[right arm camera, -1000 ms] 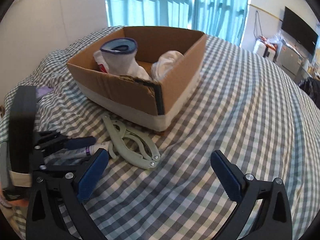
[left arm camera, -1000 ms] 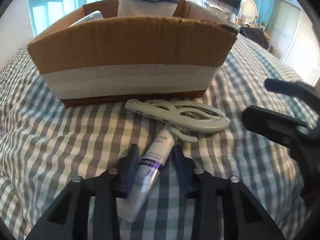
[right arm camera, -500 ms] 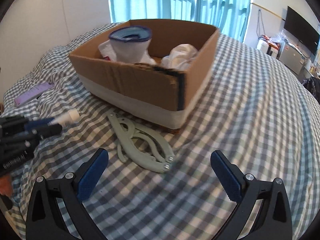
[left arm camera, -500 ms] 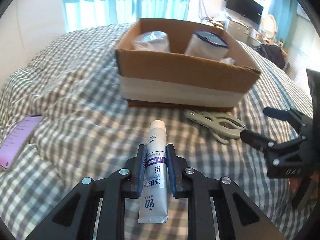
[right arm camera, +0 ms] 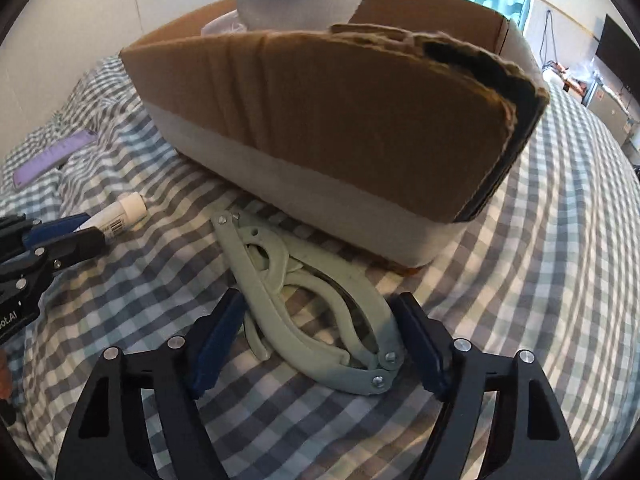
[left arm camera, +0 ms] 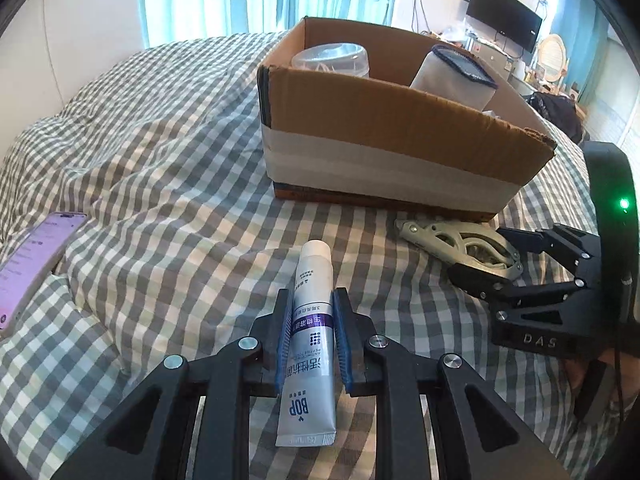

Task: Organize objects
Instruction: 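Grasp the toothpaste tube with the left gripper while the right grasps the green clip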

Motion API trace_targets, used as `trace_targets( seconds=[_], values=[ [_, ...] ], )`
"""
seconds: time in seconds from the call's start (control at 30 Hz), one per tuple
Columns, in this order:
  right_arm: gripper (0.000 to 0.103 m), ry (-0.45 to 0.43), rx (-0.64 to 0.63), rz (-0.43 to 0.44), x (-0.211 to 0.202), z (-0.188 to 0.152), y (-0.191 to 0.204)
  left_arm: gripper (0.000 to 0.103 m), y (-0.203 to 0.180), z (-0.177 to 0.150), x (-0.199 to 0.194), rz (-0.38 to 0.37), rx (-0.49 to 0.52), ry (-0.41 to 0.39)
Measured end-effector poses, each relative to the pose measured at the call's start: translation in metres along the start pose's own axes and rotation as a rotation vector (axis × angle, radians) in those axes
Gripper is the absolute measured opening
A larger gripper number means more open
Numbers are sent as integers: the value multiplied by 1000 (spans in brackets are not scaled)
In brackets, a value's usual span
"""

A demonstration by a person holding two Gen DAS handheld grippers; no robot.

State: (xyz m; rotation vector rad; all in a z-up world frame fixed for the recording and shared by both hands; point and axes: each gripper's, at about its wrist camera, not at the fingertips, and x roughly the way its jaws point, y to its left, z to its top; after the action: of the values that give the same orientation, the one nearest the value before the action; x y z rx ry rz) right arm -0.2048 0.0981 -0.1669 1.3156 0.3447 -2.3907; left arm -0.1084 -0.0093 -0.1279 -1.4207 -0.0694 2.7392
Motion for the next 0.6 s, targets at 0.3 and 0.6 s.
trace_targets(
  seconds=[0.3, 0.6],
  values=[
    [54, -32, 9, -98, -34, -29, 23, 20, 3, -2, -21, -7, -1, -32],
    [16, -110, 83, -167, -76, -55, 33, 20, 6, -4, -57, -2, 17, -86]
  ],
)
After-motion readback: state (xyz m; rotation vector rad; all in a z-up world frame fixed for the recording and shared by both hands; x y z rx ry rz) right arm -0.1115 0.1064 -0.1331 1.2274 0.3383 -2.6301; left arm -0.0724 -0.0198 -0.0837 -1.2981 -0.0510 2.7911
